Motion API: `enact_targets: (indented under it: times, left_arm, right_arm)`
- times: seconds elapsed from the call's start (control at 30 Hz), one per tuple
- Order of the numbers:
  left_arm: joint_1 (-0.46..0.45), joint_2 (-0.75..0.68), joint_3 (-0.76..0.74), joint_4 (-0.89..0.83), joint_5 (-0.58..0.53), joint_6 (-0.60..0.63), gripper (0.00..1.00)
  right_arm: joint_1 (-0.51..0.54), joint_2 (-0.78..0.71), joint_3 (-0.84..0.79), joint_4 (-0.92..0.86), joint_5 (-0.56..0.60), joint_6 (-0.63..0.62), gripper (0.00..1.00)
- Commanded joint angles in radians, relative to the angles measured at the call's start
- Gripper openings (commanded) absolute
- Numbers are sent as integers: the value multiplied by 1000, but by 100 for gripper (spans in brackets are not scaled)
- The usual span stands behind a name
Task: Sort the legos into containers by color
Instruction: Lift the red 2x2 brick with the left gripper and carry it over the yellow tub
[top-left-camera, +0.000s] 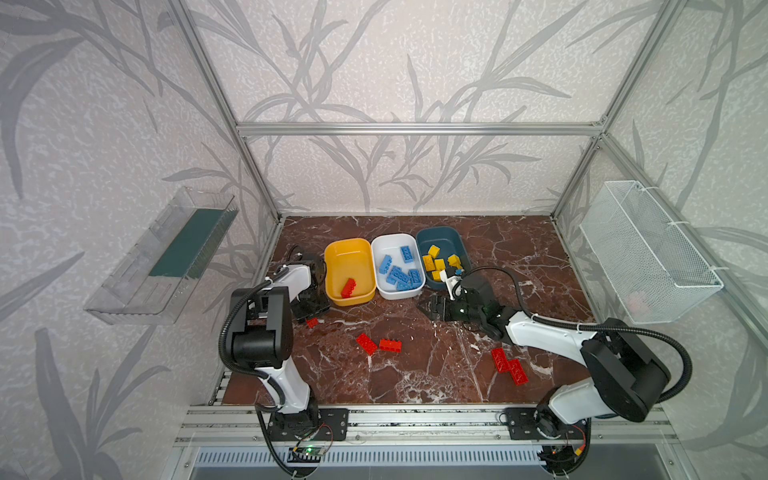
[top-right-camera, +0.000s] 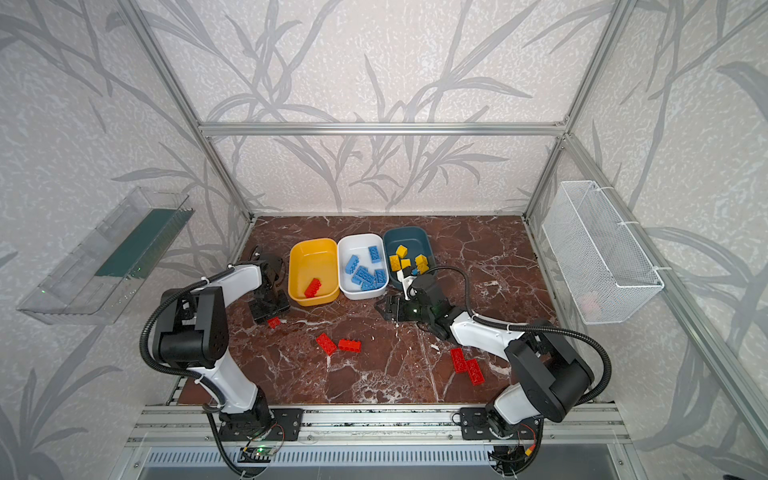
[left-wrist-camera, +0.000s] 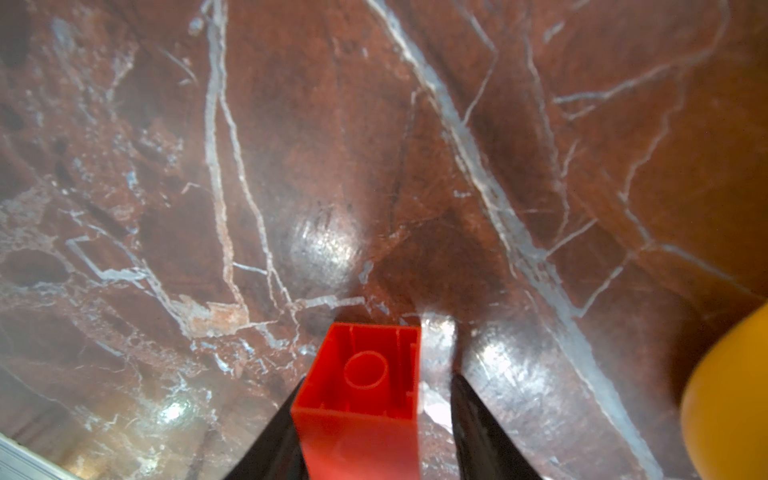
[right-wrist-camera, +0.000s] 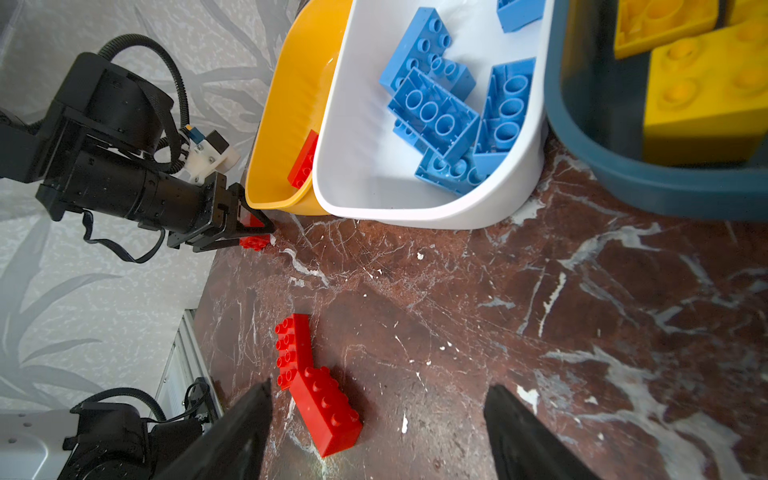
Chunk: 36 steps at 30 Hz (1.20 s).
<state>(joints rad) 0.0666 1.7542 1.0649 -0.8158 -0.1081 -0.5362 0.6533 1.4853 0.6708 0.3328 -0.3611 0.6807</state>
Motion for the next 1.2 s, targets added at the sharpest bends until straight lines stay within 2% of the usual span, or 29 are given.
enact_targets:
  times: [0.0, 0.13, 0.2, 0.43, 0.63, 0.9, 1.17]
  left_arm:
    - [2, 1, 4, -6, -18, -6, 43]
    - [1, -17, 0, 0, -18, -4, 31]
    - [-1, -34, -6, 5, -20, -4, 28]
    - [-49, -165, 7, -20, -41, -6, 27]
    - [-158, -232, 152, -74, -15, 51, 27]
    - [-193, -136, 293, -44, 72, 56, 27]
    - [-193, 2, 358, 16, 149, 67, 28]
  right_arm:
    - [-6, -2, -7, 19, -13, -2, 81]
    - [-4, -7, -9, 17, -9, -1, 81]
    - [-6, -12, -10, 18, -9, 0, 81]
    - [-6, -31, -17, 17, -6, -2, 81]
    - [-6, -46, -17, 4, -3, -7, 81]
    - [-6, -130, 8, -114, 40, -78, 81]
    - [-5, -279, -26, -288, 148, -151, 82]
